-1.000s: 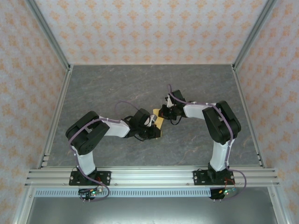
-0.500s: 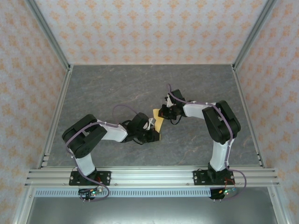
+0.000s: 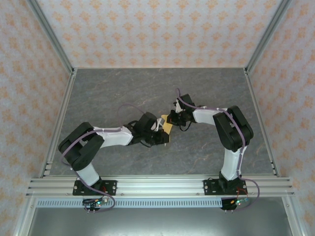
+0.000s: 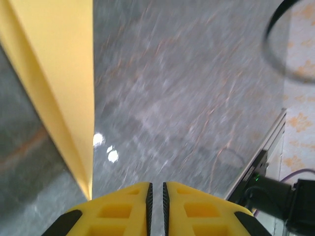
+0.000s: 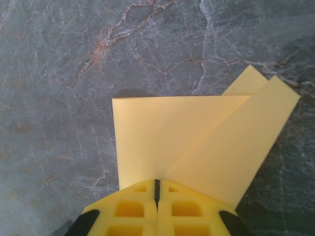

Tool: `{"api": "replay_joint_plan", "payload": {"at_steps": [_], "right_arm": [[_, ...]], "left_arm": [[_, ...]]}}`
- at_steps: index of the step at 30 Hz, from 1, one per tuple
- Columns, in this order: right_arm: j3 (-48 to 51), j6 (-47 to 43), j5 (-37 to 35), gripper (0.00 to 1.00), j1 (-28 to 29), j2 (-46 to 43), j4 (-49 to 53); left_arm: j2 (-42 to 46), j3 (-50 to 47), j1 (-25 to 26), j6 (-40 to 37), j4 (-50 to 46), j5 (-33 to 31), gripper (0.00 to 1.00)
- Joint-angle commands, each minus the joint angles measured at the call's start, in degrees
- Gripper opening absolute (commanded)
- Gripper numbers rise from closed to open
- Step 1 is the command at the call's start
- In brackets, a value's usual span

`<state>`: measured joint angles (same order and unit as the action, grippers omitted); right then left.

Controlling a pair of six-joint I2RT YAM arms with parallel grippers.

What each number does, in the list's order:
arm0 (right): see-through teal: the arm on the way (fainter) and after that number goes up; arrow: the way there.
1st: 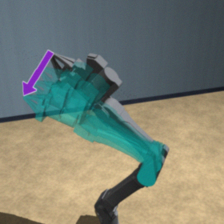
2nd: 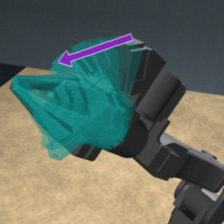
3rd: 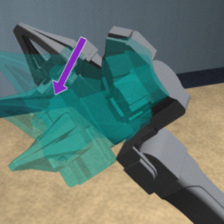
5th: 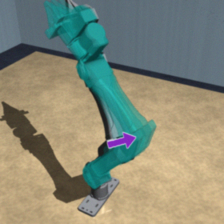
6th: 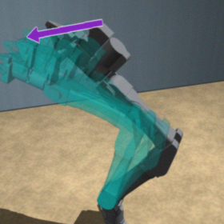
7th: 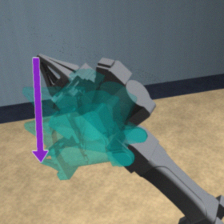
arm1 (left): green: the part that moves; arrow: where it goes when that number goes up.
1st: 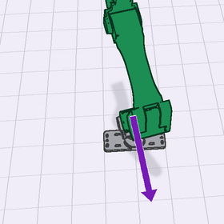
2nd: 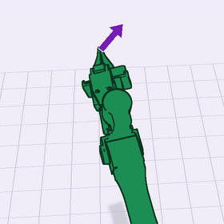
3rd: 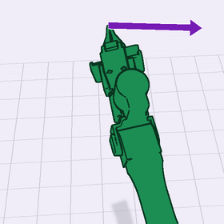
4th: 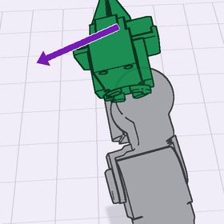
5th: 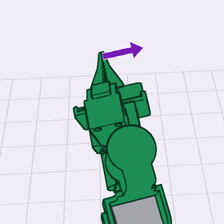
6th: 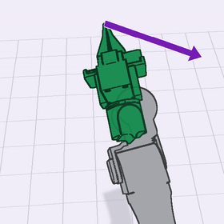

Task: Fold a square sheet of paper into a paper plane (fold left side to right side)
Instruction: Fold the wing for the fifth time at the center of the table.

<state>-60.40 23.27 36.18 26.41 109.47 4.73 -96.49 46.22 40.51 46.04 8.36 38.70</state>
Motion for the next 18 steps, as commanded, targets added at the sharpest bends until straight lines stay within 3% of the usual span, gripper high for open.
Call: {"api": "replay_joint_plan", "payload": {"at_steps": [1,12,18], "right_arm": [[0.37,-1.21,-5.16,0.0,0.14,2.73,4.54],[-0.07,-1.57,-4.98,0.0,0.3,2.81,5.2],[-0.06,-1.8,-5.31,0.0,0.33,2.94,5.34]], "left_arm": [[-1.88,4.15,-1.95,-3.76,-4.55,0.48,0.16],[-10.49,9.66,-3.16,-6.27,-4.82,1.82,0.15],[-10.7,8.82,-3.07,-8.37,-8.27,0.11,0.16]]}}
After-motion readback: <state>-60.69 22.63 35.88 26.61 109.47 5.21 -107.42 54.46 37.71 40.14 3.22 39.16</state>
